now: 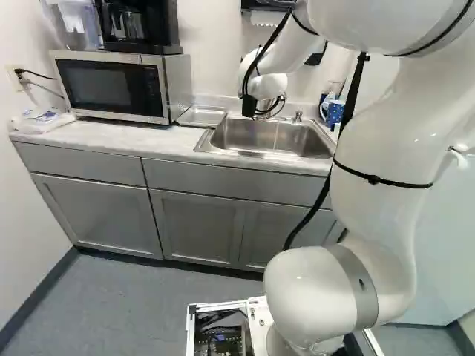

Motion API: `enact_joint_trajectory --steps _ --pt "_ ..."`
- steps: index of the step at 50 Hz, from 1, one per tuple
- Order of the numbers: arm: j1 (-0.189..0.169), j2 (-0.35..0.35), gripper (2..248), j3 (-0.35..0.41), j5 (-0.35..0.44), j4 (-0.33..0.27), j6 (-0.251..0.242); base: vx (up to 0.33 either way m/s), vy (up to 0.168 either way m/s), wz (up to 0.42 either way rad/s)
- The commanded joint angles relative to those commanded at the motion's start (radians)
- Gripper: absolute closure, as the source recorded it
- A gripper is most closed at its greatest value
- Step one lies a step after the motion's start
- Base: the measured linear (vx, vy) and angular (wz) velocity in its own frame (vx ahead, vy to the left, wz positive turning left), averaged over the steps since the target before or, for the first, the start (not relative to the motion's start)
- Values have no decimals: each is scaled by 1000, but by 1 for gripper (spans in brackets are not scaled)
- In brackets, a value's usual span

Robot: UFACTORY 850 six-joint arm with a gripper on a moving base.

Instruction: Rinse the cup and place it in the tray

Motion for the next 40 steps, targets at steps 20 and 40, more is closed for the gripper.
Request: enact_joint_trajectory --steps 20,40 --pt "0 0 126 0 0 0 0 0 0 0" --pt "0 -1 126 0 0 0 0 0 0 0"
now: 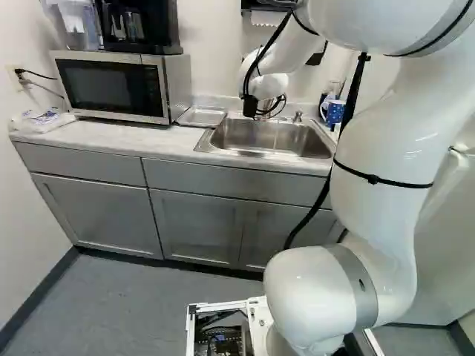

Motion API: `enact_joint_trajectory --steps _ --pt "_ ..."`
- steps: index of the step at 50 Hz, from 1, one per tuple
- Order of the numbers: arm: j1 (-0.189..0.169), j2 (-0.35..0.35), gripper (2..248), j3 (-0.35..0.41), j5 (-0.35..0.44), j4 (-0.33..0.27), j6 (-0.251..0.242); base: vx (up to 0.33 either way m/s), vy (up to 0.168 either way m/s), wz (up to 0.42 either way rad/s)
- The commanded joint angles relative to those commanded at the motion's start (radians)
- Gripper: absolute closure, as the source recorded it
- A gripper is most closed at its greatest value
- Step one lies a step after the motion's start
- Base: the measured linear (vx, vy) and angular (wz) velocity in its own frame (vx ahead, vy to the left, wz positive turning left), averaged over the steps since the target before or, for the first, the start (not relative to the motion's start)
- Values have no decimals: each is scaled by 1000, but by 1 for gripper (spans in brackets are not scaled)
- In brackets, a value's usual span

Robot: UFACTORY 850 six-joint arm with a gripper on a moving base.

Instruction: Rinse the cup and place it in the tray

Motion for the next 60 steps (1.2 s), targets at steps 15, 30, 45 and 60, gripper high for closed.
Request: enact_joint_trajectory --steps 15,30,45,60 --pt "1 -7 126 19 6 0 0 0 0 0" --pt "5 11 126 72 46 0 0 0 0 0" --pt "11 37 126 134 95 0 0 0 0 0" --pt "17 60 126 192 137 0 0 0 0 0"
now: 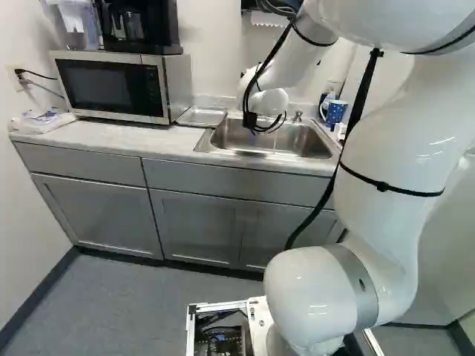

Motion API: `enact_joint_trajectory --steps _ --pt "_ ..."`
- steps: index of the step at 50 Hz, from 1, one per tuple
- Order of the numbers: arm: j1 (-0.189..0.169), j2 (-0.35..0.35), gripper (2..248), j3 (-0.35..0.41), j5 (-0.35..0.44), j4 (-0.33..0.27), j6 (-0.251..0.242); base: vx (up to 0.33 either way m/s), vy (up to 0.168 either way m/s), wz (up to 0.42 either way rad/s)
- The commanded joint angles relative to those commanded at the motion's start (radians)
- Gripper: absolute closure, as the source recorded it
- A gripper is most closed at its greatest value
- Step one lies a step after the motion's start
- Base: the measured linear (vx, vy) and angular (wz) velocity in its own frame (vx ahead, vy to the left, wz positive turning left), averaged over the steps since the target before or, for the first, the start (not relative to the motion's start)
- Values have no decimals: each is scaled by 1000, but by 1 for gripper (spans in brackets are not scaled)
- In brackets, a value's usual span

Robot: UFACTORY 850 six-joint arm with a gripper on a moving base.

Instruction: Rinse the cup and place it in the tray

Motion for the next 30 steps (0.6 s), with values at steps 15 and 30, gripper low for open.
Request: enact_joint_trajectory --steps 15,30 --pt "1 -21 126 12 31 0 0 0 0 0" --pt "1 -47 126 17 58 0 0 0 0 0"
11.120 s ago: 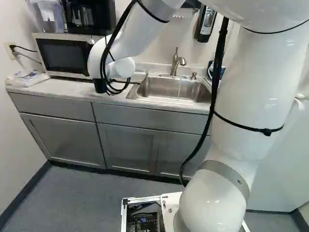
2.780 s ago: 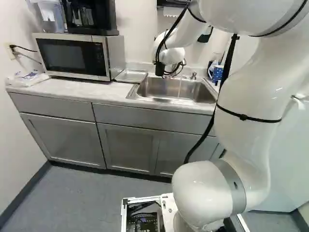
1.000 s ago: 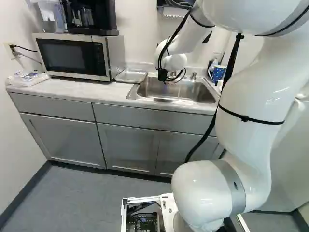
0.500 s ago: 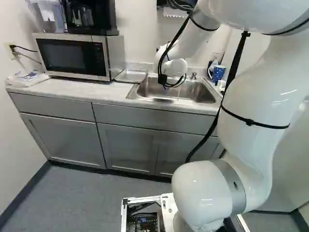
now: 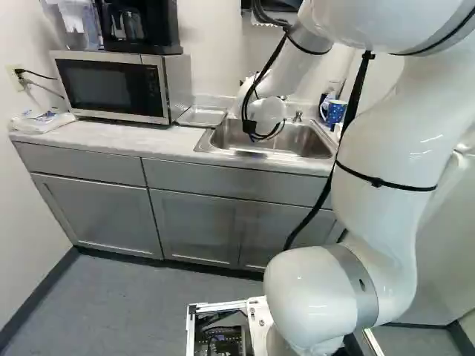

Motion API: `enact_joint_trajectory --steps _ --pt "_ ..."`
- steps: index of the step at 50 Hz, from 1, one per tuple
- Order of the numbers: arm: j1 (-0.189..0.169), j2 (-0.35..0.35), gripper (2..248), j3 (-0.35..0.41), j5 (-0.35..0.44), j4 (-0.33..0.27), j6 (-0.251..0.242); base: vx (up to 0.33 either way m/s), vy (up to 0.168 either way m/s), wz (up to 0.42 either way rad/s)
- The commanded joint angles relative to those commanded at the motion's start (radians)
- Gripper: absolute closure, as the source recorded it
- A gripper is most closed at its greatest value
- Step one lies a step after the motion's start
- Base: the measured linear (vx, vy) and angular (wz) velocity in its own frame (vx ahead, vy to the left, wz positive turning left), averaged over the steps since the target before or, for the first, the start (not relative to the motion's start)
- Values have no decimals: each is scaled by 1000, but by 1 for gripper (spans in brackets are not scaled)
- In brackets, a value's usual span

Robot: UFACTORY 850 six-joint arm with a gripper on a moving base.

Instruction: Rinse the cup and place it in the tray

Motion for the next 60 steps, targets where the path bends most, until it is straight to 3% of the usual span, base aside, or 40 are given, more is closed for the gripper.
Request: enact_joint_trajectory --steps 27,60 --pt "0 -45 126 12 12 0 0 0 0 0" --pt "-19 -3 126 60 12 0 0 0 0 0"
